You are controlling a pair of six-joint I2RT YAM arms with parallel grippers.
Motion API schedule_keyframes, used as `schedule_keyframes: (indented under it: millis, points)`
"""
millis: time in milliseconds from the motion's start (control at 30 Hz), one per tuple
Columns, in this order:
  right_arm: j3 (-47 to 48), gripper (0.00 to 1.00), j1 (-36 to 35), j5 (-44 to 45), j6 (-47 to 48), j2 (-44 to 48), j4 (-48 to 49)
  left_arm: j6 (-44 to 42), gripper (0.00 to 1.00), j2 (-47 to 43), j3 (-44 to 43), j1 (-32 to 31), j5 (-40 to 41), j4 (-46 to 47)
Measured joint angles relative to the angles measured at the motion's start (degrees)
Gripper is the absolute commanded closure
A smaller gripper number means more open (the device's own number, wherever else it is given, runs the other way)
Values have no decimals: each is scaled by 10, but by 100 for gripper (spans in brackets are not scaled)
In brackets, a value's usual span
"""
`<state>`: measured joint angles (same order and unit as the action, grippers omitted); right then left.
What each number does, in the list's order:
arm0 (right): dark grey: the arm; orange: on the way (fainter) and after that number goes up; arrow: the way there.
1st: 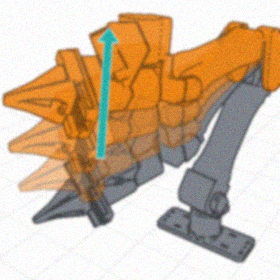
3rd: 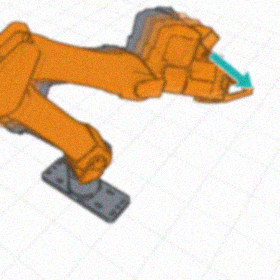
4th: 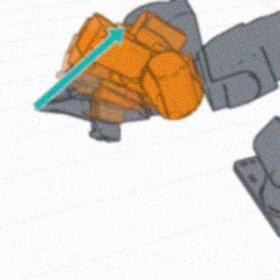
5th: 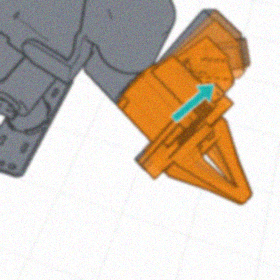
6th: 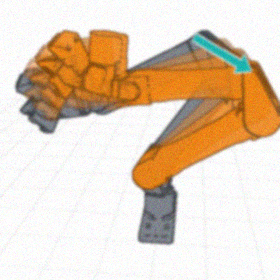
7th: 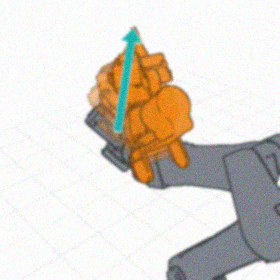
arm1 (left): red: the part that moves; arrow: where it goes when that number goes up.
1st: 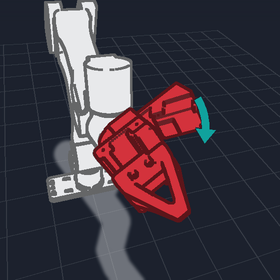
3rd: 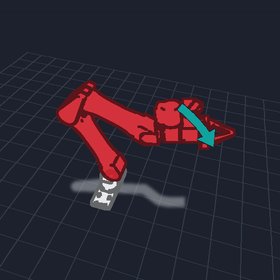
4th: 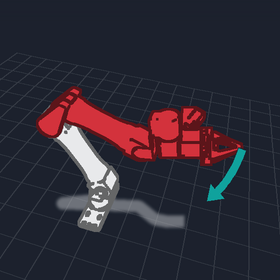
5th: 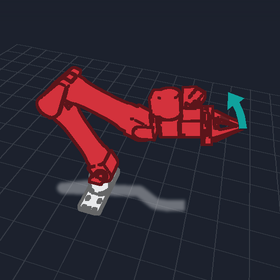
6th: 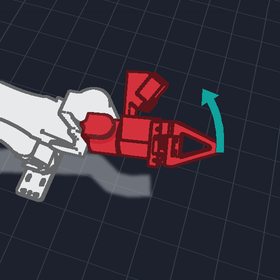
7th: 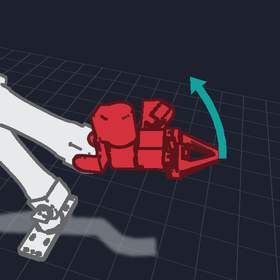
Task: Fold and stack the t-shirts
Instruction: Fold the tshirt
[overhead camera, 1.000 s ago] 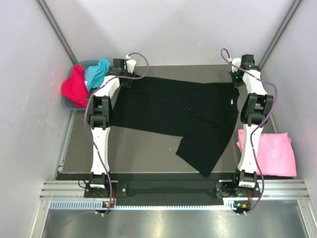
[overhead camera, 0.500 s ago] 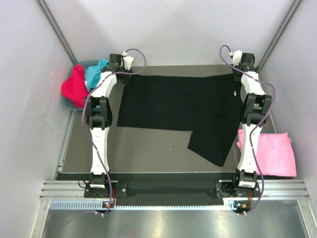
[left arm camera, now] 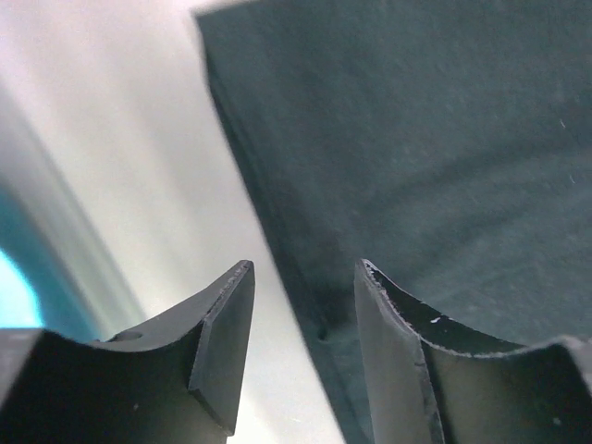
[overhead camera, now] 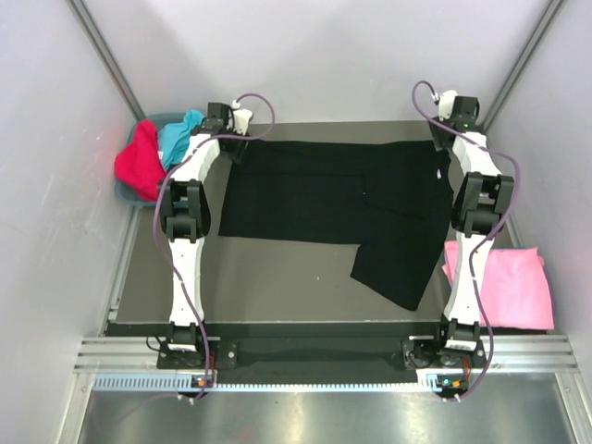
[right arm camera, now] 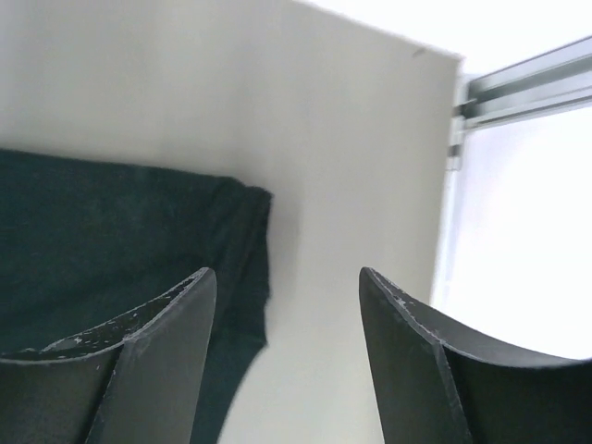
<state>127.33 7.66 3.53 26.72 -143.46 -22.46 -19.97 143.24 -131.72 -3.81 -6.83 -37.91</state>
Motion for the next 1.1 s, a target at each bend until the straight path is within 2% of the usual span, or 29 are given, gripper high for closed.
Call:
schedule_keyframes:
  millis: [233, 333, 367, 400, 500, 800, 833, 933, 967, 1000, 1100]
  points:
    - [-24, 36, -5, -2, -14, 85, -9, 23, 50, -15, 64, 0, -25, -19]
    - [-24, 36, -11, -7, -15, 106, -10, 25, 57, -19, 66, 0, -28, -23]
    - [-24, 36, -14, -10, -15, 111, -10, 26, 62, -19, 66, 0, -28, -24]
    - [-24, 36, -16, -13, -15, 113, -11, 28, 74, -19, 67, 0, -30, -25]
    - [-29, 36, -26, -20, -15, 114, -13, 30, 100, -19, 68, 0, -33, -28]
    - [-58, 36, -36, -42, -22, 114, -44, 24, 100, -43, 96, 1, -35, -31]
    - [-58, 36, -37, -44, -23, 114, -45, 22, 98, -48, 101, 1, -37, -32]
    - [-64, 36, -37, -49, -23, 114, -42, 16, 84, -70, 116, 2, -49, -38]
    - [-67, 36, -37, -51, -23, 114, -42, 15, 63, -77, 122, 3, -54, -38]
    - [-74, 36, -37, -53, -23, 114, -42, 11, 50, -85, 127, 3, -59, -41]
    - [-90, 36, -37, -62, -23, 114, -53, 13, 41, -103, 139, 3, -66, -49]
